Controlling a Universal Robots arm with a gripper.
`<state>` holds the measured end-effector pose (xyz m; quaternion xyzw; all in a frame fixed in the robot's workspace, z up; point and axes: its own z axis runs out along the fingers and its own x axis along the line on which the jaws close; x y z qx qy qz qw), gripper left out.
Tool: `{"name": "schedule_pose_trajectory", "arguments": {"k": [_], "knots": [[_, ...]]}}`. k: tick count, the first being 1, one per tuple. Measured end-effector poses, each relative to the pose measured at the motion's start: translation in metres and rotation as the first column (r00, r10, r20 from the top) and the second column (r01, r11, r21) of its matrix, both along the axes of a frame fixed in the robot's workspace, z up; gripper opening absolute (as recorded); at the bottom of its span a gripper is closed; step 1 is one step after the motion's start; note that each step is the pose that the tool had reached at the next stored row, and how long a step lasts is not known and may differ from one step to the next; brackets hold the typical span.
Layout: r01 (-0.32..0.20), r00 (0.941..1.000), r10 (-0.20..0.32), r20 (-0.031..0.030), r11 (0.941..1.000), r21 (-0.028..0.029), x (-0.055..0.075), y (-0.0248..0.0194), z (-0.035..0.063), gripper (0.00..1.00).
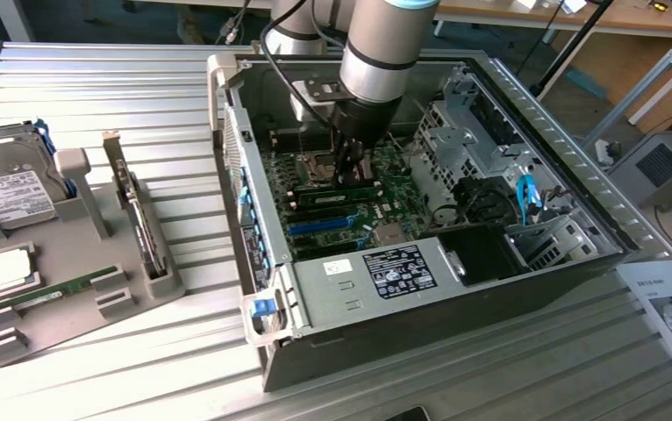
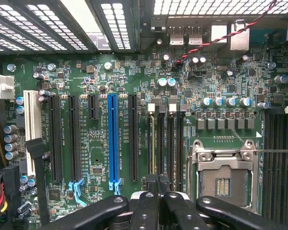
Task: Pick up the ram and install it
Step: 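Press down the ram until it locks into place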
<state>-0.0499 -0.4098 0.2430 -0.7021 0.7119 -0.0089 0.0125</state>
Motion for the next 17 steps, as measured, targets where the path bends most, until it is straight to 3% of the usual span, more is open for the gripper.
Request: {"name": "schedule_pose_trajectory", "arguments": {"k": [17], "knots": [[0.0,1.0,0.0,0.0001,1.0,0.0001,-0.0018,0.0,-0.0026,0.11]]}}
